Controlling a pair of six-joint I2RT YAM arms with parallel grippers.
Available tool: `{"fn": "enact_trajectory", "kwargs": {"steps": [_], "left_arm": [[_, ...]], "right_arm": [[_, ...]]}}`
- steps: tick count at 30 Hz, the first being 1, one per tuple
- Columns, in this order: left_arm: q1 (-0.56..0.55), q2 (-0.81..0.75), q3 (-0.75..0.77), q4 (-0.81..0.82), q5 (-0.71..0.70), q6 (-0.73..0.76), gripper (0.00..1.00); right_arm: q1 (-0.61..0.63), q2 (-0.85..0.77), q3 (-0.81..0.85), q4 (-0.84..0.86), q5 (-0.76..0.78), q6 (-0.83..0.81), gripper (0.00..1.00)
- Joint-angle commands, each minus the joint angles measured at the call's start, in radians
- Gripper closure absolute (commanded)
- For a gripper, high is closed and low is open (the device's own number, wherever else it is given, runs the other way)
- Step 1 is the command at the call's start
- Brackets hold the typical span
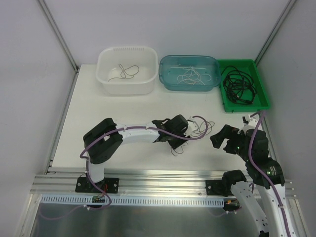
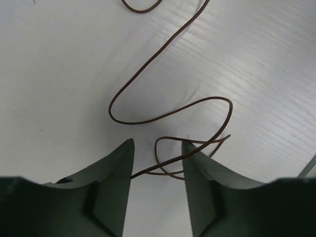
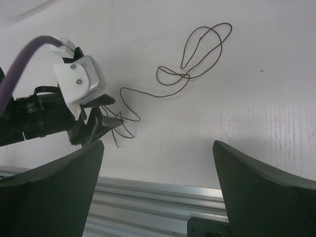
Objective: Untangle the cables
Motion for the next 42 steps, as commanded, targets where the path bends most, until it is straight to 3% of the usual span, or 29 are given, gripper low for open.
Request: {"fn": "enact_trajectory", "kwargs": {"steps": [1, 2, 3, 8, 17, 23, 29, 31, 39, 42], "left_arm": [[-0.007, -0.055, 0.033, 0.035, -0.011, -0.026, 0.60], [-0.009, -0.101, 0.024, 0.035, -0.011, -0.041, 0.93], [-0.010, -0.125, 0.017, 0.034, -0.011, -0.050, 1.00], [-0.012, -0.343, -0.033, 0.020, -0.046, -0.128, 1.00], [0.020, -0.719, -0.018, -0.145, -0.188, -0.230, 1.00], [0.072, -0.802, 0.056, -0.264, -0.153, -0.308, 1.00], [0.082, -0.851, 0.079, -0.285, -0.117, -0.357, 1.00], [0.082, -0.860, 0.079, -0.294, -0.114, -0.366, 1.00], [0.082, -0.900, 0.063, -0.330, -0.214, -0.418, 1.00], [0.083, -0.906, 0.062, -0.337, -0.250, -0.451, 1.00]], "right_arm": [[0.005, -0.009, -0.008, -0.020, -0.025, -0.004, 0.03], [0.005, -0.007, -0.011, -0.020, -0.023, -0.009, 0.03], [0.005, -0.004, -0.017, -0.019, -0.023, -0.009, 0.03], [0.005, 0.019, -0.047, 0.013, -0.051, -0.006, 0.02], [0.005, 0.126, -0.060, 0.082, -0.086, -0.020, 0.01], [0.005, 0.207, -0.046, 0.147, -0.043, -0.011, 0.01], [0.022, 0.347, -0.080, 0.326, -0.270, -0.056, 0.12], [0.065, 0.375, -0.100, 0.415, -0.355, -0.081, 0.12], [0.371, 0.609, -0.084, 0.622, -0.396, -0.227, 0.12], [0.419, 0.661, -0.113, 0.785, -0.402, -0.242, 0.12]]}}
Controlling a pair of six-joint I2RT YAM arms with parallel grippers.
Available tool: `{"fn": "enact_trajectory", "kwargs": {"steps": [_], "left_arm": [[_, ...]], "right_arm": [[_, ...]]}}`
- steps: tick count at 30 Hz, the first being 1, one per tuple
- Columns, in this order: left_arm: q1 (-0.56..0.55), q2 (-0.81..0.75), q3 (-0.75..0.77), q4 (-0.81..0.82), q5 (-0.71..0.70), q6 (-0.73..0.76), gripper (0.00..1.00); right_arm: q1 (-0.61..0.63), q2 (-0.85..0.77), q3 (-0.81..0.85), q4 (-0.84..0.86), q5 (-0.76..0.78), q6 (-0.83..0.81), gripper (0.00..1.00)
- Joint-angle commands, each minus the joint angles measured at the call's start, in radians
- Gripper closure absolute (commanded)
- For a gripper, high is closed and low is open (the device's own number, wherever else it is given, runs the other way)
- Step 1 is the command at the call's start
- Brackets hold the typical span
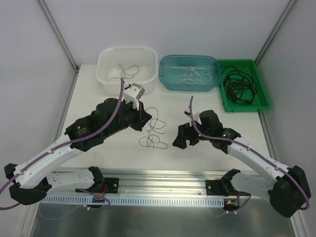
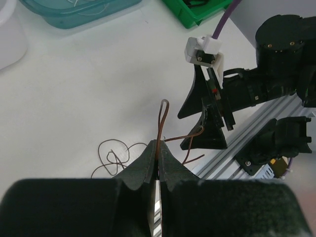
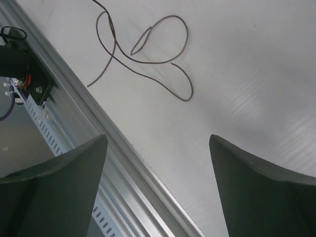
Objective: Untangle the cables
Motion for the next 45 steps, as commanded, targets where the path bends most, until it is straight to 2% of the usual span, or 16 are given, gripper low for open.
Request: {"fn": "enact_trajectory", "kwargs": {"steps": [1, 6, 11, 18, 29, 35, 38, 39, 40, 42, 45], "left_arm": [[0.009, -0.018, 0.027, -0.010, -0.068, -0.069, 1.00], [0.009, -0.002, 0.051, -0.012, -0.061, -0.091, 1.00], [0.007, 0.005, 0.085, -0.010, -0.067, -0.083, 1.00], [0.007, 0.002, 0.105, -0.012, -0.067, -0.079, 1.00], [0.009, 0.007, 0.123, -0.012, -0.062, -0.080, 1.00], [0.009, 0.009, 0.131, -0.013, -0.114, -0.056, 1.00], [0.009, 0.002, 0.130, -0.022, -0.178, -0.025, 1.00], [0.009, 0.004, 0.133, -0.044, -0.250, -0.010, 1.00], [0.016, 0.007, 0.133, -0.055, -0.295, 0.003, 1.00], [0.052, 0.027, 0.140, -0.084, -0.352, 0.013, 1.00], [0.180, 0.047, 0.130, -0.111, -0.308, 0.003, 1.00]], "right_arm": [[0.038, 0.071, -0.017, 0.315, -0.060, -0.063, 0.12], [0.043, 0.251, 0.023, 0.547, -0.240, -0.047, 0.13], [0.046, 0.462, 0.084, 0.667, -0.426, -0.001, 0.15], [0.072, 0.581, 0.121, 0.701, -0.460, -0.016, 0.16], [0.089, 0.659, 0.158, 0.734, -0.520, -0.011, 0.20], [0.091, 0.668, 0.152, 0.732, -0.549, -0.014, 0.37], [0.089, 0.648, 0.130, 0.692, -0.548, -0.051, 0.49], [0.089, 0.623, 0.121, 0.672, -0.548, -0.057, 0.58], [0.087, 0.604, 0.107, 0.657, -0.546, -0.065, 0.63], [0.087, 0.552, 0.101, 0.581, -0.539, -0.104, 0.75], [0.087, 0.500, 0.098, 0.467, -0.528, -0.169, 0.85]]}}
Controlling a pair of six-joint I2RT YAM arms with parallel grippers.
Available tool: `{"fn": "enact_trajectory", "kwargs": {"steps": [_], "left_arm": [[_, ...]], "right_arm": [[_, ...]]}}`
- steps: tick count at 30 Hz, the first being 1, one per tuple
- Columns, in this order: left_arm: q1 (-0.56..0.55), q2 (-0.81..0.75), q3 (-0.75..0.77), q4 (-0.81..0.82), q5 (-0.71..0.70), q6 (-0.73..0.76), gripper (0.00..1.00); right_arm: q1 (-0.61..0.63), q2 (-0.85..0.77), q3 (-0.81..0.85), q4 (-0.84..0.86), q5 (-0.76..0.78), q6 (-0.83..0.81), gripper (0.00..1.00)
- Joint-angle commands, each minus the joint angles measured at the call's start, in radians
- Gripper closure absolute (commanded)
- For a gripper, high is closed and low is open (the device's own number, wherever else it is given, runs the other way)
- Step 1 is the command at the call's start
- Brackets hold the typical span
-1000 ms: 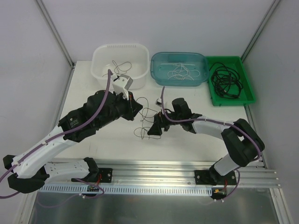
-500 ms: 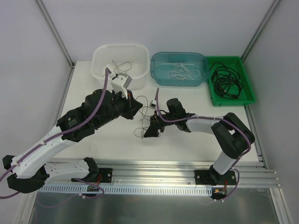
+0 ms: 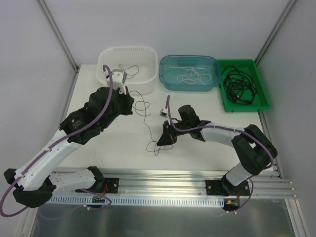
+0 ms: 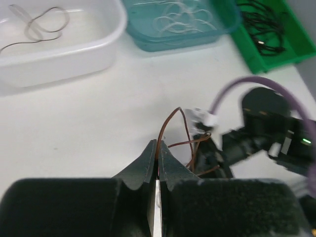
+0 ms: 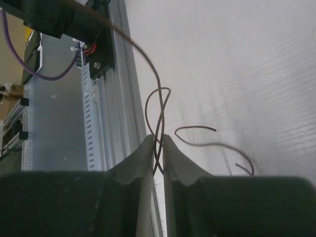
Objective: Untangle the cables
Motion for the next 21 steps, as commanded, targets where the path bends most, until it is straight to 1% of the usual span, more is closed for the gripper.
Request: {"fn": "enact_trajectory", "kwargs": {"steps": [1, 2, 4, 5, 6, 8, 9, 12, 16, 19, 20, 21], "left_arm": [[0.115, 0.023, 0.023, -0.036, -0.044, 0.023, 1.00], [0.166, 0.029, 0.022, -0.036, -0.040, 0.031, 1.00], [0.210, 0.049, 0.031, -0.036, -0.023, 0.043, 1.00], [0.261, 0.058, 0.032, -0.036, -0.012, 0.051, 1.00], [0.292, 0.072, 0.040, -0.036, -0.001, 0.052, 1.00], [0.344, 0.085, 0.049, -0.036, 0.037, 0.056, 1.00], [0.393, 0.095, 0.060, -0.034, 0.046, 0.057, 1.00], [0.466, 0.115, 0.087, -0.036, 0.069, 0.068, 1.00], [0.522, 0.134, 0.127, -0.033, 0.098, 0.075, 1.00], [0.533, 0.147, 0.164, -0.033, 0.112, 0.085, 1.00], [0.533, 0.147, 0.172, -0.034, 0.117, 0.088, 1.00], [0.533, 0.151, 0.187, -0.033, 0.128, 0.088, 1.00]], "right_arm": [[0.003, -0.122, -0.005, -0.130, -0.026, -0.113, 0.85], [0.002, -0.141, -0.006, -0.186, -0.023, -0.127, 0.88], [0.002, -0.185, -0.011, -0.245, -0.017, -0.174, 0.91], [0.002, -0.199, -0.014, -0.292, -0.015, -0.187, 0.93], [0.002, -0.213, -0.018, -0.300, -0.017, -0.197, 0.94], [0.002, -0.246, -0.026, -0.387, -0.017, -0.224, 0.94], [0.002, -0.257, -0.028, -0.409, -0.015, -0.231, 0.94], [0.002, -0.299, -0.049, -0.461, -0.014, -0.236, 0.94], [0.006, -0.340, -0.067, -0.527, -0.017, -0.230, 0.92], [0.012, -0.365, -0.078, -0.570, -0.012, -0.221, 0.87], [0.014, -0.366, -0.078, -0.586, -0.014, -0.216, 0.83], [0.017, -0.369, -0.078, -0.593, -0.014, -0.205, 0.83]]}}
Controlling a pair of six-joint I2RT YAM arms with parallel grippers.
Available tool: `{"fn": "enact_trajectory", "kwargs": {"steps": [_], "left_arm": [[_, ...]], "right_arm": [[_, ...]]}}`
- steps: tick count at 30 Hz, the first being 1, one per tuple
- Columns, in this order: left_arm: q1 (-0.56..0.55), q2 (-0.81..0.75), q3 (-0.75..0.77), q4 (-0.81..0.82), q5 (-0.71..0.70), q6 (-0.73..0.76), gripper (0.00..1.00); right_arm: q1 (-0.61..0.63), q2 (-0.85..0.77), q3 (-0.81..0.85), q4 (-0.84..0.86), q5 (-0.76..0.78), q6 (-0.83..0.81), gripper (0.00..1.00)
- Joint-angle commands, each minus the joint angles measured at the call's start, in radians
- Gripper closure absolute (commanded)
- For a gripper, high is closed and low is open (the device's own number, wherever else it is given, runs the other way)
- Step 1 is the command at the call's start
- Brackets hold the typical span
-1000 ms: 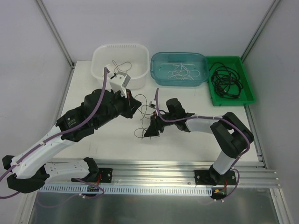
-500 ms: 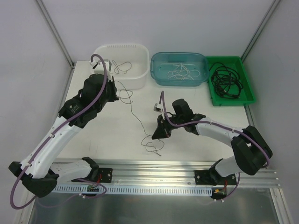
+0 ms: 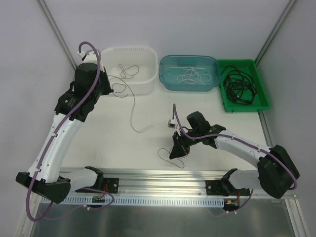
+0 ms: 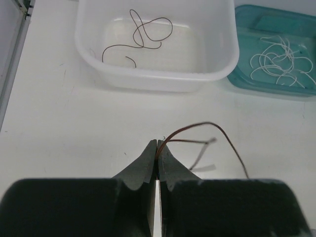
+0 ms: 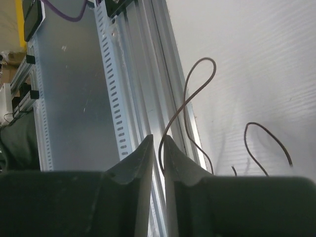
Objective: Untangle the cables
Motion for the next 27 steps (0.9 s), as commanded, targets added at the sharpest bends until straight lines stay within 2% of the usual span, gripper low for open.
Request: {"fn": "enact_trajectory", "kwargs": {"steps": [1, 6, 10, 16, 19, 24, 27], "left_arm": [[0.009, 0.000, 0.074, 0.026, 0.038, 0.025, 1.00], [0.009, -0.003, 0.105, 0.029, 0.051, 0.034, 1.00], [0.009, 0.006, 0.131, 0.028, 0.054, 0.060, 1.00], [0.010, 0.079, 0.264, 0.029, 0.081, 0.093, 1.00], [0.016, 0.162, 0.409, 0.034, 0.068, 0.122, 1.00], [0.036, 0.294, 0.581, 0.073, 0.058, 0.174, 0.99], [0.052, 0.389, 0.666, 0.104, 0.058, 0.206, 0.98]], "right_arm": [[0.020, -0.031, -0.010, -0.090, -0.005, -0.008, 0.83], [0.027, -0.042, -0.016, -0.136, 0.078, -0.005, 0.90], [0.027, -0.074, -0.006, -0.176, 0.220, 0.035, 0.99], [0.018, -0.158, 0.018, -0.218, 0.452, 0.098, 0.99], [0.010, -0.219, 0.018, -0.218, 0.530, 0.126, 0.99], [0.007, -0.311, 0.009, -0.228, 0.593, 0.150, 0.99], [0.007, -0.365, 0.001, -0.236, 0.607, 0.160, 0.94]]}}
